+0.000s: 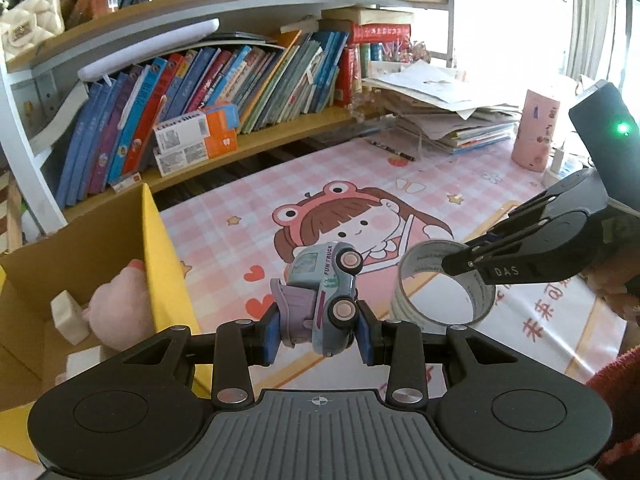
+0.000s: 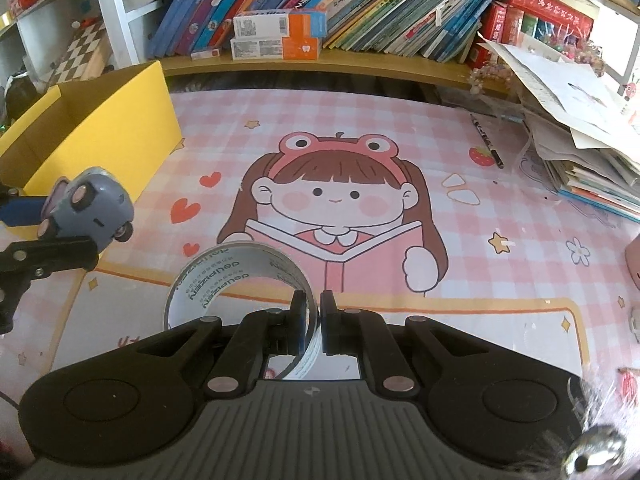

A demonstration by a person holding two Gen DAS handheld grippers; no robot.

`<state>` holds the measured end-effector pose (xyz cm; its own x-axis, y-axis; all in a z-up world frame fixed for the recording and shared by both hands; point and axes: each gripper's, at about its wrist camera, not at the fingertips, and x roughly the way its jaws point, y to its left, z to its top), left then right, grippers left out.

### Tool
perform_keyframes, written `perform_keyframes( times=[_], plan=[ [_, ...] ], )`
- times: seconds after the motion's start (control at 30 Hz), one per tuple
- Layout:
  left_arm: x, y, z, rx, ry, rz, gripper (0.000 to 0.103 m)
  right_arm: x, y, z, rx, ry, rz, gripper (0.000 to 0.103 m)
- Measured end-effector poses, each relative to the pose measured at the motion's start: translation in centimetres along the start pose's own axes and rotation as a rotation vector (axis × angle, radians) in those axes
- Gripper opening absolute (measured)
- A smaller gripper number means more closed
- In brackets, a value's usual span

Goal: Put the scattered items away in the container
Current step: 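Lift the toy car and tape roll and carry both over the yellow box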

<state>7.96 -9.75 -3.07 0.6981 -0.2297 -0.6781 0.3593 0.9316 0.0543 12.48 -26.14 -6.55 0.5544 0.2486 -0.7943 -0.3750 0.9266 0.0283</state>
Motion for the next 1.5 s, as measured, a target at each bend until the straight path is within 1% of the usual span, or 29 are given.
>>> perform_keyframes(
  times=[0.4,0.6,0.8,1.0,1.17,1.5],
  plan=[
    [-3.1,2.7,-2.4,0.012,-0.012,-0.044,0.035,-2.3,4.6,-0.8,-0.001,-0.02,-0.026,0.007],
    [-4.9,4.2,-2.8,0.029,-0.054,-0.06,0.035,-3.4,6.6,-0.7,0.009,-0.044,-0.038,0.007],
    [-6.9,6.2,-2.9,0.03,-0.103,-0.055,0.035,-4.7,8.4,0.3,0.011,-0.09,-0.037,0.007],
    [-8.8,8.7,-2.9,0.013,-0.149,-0.026,0.035,-5.7,10.6,2.4,-0.023,-0.149,-0.021,0.007],
    [-10.1,11.0,-2.9,-0.002,-0.181,0.018,0.035,-6.3,13.0,4.6,-0.073,-0.196,-0.001,0.007],
    [-11.7,15.3,-3.4,-0.039,-0.211,0.106,0.035,-6.0,17.7,8.1,-0.171,-0.242,0.045,0.007]
  ],
)
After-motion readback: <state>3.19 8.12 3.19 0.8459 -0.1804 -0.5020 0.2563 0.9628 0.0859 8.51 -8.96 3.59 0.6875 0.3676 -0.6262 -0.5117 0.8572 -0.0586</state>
